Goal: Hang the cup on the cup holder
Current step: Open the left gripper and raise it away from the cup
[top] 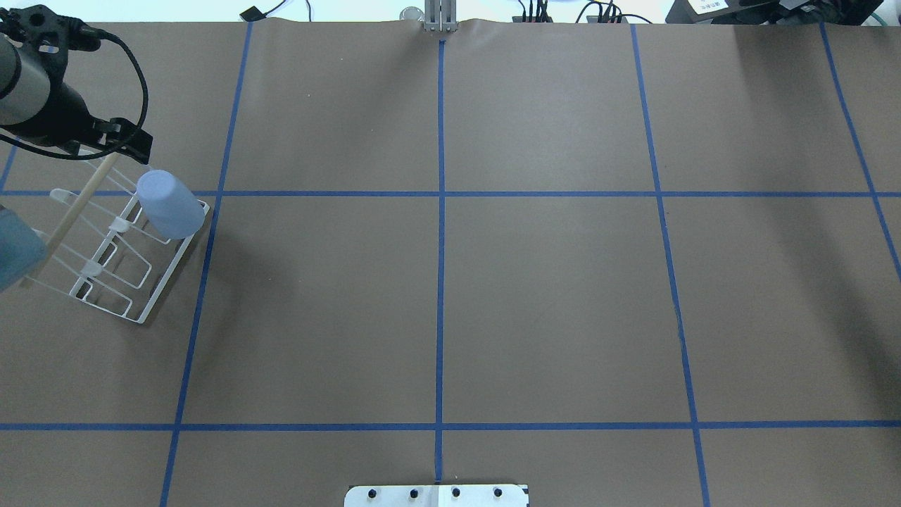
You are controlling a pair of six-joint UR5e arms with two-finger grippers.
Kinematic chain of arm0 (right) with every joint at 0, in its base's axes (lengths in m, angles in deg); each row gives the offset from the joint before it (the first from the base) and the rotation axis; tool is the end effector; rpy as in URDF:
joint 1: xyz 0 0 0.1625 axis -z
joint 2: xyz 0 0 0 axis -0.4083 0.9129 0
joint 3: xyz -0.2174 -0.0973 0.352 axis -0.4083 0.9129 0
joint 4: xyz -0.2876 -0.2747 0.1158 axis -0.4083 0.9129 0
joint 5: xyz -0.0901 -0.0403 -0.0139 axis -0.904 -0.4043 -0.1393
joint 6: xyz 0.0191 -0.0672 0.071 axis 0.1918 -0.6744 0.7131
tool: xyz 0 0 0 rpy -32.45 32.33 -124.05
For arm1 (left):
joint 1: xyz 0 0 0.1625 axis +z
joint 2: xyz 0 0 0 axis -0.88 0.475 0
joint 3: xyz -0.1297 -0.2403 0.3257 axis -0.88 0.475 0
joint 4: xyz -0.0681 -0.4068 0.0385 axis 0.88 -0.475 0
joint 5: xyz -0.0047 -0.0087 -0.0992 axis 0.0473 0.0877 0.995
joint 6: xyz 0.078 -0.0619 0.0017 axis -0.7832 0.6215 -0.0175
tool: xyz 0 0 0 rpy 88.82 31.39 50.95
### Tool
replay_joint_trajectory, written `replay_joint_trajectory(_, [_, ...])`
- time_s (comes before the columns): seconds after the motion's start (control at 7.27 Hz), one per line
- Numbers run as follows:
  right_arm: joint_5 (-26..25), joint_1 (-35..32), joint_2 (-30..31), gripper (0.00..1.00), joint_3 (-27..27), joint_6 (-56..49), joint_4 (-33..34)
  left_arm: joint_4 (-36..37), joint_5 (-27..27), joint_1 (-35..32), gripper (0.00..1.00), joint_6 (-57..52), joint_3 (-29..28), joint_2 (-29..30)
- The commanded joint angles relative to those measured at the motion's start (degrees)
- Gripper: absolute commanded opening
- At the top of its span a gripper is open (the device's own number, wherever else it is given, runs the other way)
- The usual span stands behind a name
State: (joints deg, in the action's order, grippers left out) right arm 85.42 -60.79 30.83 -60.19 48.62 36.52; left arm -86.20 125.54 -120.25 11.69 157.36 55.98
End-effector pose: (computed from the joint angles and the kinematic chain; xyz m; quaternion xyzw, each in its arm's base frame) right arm 0.0219 -0.5122 0.5772 0.0007 -0.3542 -0.0698 0.9326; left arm 0.2120 -0.5214 0.3403 0.1252 0.3399 0.0173 0.9319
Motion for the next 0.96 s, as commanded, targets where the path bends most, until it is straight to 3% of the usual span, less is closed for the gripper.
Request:
replay_joint_trajectory(0.0, [0.2,-1.3,0.2,1.0,-0.1,-0.1,-0.1,0.4,1.1,-7.1,0.99,-8.0,1.1,-1.1])
replay_joint_trajectory(0.28, [-0.1,-3.2,1.2,1.0,-0.5,-0.1,-0.2,0.4,9.7,-18.8,0.99,-21.1,0.0,-8.0])
replay_joint_trajectory(0.41, [-0.1,-4.1,1.2,1.0,-0.1,0.0,-0.1,-0.2,12.2,-22.2,0.99,-21.7,-0.1,-13.0])
replay_joint_trajectory(0.69, [-0.1,-5.0,2.2,1.0,0.0,0.0,-0.1,-0.9,13.6,-26.0,0.99,-23.4,-1.2,-18.5])
replay_joint_trajectory(0.83, [-0.1,-5.2,2.4,1.0,0.0,0.0,-0.1,-2.5,13.7,-29.9,0.99,-28.8,-6.7,-18.7])
